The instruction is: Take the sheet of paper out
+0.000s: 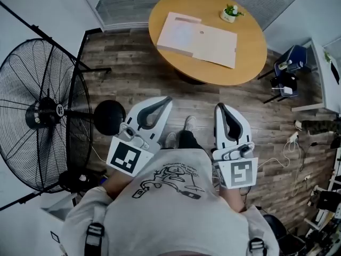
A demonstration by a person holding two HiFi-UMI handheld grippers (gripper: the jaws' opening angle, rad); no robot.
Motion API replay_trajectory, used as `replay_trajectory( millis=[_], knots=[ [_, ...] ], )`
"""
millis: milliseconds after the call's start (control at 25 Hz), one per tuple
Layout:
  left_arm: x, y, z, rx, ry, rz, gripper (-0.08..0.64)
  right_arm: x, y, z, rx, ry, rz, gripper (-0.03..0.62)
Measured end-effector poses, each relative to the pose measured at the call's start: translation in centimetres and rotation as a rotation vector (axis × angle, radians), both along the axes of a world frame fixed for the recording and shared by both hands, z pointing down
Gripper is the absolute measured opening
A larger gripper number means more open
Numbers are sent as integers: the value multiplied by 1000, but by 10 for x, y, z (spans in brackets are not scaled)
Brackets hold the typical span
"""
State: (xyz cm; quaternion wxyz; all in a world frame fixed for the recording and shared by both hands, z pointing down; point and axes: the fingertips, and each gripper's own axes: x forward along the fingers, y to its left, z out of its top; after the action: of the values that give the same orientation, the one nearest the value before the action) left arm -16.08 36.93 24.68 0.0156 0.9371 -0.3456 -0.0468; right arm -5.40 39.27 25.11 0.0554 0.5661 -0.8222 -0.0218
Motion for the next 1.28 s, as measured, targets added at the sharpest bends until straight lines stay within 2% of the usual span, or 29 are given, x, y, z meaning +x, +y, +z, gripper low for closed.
replay_trajectory(
  millis=[440,600,880,1280],
  knots=[
    [1,-13,3,5,-9,-3,20,-4,-14,6,1,4,-35,7],
    [8,-25,4,5,-14,0,20,2,-28,7,-16,14,-29,6],
    [22,-48,3,11,-21,3,20,17,-51,4,16,6,-33,6],
    [42,-91,5,10,-38,-1,20,38,-92,13,-12,3,-40,6]
  ],
)
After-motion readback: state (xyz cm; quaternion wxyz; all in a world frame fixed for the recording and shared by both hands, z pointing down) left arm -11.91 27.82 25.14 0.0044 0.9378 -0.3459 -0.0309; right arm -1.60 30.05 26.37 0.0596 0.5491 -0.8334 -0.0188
